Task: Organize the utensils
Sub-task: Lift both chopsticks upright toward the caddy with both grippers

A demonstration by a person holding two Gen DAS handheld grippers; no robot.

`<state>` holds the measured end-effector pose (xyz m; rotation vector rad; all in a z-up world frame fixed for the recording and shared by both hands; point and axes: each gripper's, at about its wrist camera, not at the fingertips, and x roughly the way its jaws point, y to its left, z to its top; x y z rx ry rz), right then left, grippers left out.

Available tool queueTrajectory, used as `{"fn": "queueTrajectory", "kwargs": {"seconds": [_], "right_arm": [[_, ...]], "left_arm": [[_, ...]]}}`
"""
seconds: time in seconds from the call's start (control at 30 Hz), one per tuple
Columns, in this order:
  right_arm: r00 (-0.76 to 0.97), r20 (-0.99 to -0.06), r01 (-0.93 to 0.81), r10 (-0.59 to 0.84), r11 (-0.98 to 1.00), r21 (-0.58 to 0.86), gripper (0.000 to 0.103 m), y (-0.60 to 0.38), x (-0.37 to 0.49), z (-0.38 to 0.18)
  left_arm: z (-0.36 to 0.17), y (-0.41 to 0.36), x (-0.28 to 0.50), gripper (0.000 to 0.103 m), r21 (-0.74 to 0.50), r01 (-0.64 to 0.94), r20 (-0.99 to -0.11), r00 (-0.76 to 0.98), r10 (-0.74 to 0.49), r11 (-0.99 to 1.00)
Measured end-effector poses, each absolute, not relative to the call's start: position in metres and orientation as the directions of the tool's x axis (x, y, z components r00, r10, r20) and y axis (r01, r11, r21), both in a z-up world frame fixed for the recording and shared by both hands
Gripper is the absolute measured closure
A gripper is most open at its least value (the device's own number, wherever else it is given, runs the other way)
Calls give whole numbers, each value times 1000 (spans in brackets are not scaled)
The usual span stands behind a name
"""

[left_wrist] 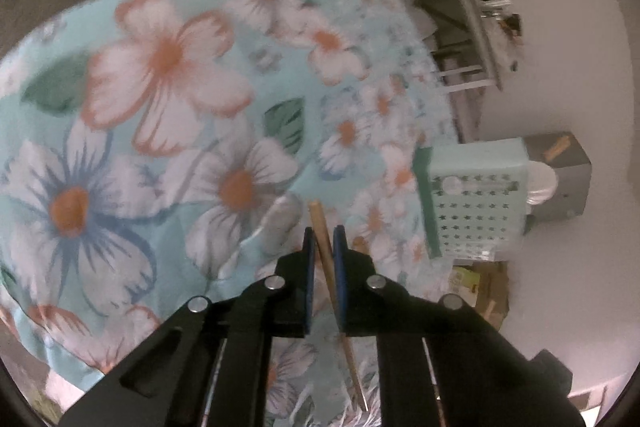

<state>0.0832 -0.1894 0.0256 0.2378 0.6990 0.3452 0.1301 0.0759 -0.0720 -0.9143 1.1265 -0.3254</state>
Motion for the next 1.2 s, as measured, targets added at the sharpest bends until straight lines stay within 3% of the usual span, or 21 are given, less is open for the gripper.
{"fn": "queueTrajectory", "kwargs": {"seconds": [0.23, 0.53, 0.83, 1.2], "right_arm": [[778, -535, -119, 328, 914, 387, 98, -217, 76, 37], [828, -473, -72, 302, 893, 445, 98, -241, 68, 52], [852, -437, -58, 288, 881, 469, 98, -253, 61, 57], [855, -430, -55, 290, 875, 481, 98, -259, 59, 57]], "left_arm": [[-16, 72, 129, 96, -731, 28, -561, 545, -623, 682], [76, 40, 108, 98, -580, 355, -392, 667, -634, 733], [133, 15, 104, 98, -486, 509, -259, 692, -674, 710], [206, -25, 117, 98, -362, 632, -27, 728, -685, 686]]}}
